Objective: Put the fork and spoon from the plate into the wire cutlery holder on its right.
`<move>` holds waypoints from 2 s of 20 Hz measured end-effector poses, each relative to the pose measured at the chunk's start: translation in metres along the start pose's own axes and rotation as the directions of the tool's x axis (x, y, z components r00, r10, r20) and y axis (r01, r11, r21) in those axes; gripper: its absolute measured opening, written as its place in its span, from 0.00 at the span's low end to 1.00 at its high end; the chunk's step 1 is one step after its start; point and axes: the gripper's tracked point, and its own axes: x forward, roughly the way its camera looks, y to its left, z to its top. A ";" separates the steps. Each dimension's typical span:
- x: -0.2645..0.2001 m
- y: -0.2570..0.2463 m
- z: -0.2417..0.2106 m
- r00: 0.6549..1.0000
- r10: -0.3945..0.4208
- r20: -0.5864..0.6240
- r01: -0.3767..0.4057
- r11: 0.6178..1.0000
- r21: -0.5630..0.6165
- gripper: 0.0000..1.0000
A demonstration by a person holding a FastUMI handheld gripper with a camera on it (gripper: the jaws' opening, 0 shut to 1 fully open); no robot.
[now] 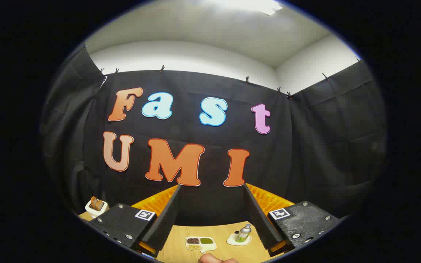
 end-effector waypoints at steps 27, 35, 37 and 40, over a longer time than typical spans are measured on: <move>-0.020 0.054 -0.027 0.987 0.158 -0.014 -0.157 0.986 0.047 0.98; -0.030 0.085 -0.018 0.979 0.177 0.100 -0.180 0.983 0.028 0.97; -0.028 0.101 -0.026 0.978 0.189 0.091 -0.192 0.981 0.027 0.97; -0.028 0.121 -0.047 0.979 0.195 0.052 -0.197 0.979 0.042 0.97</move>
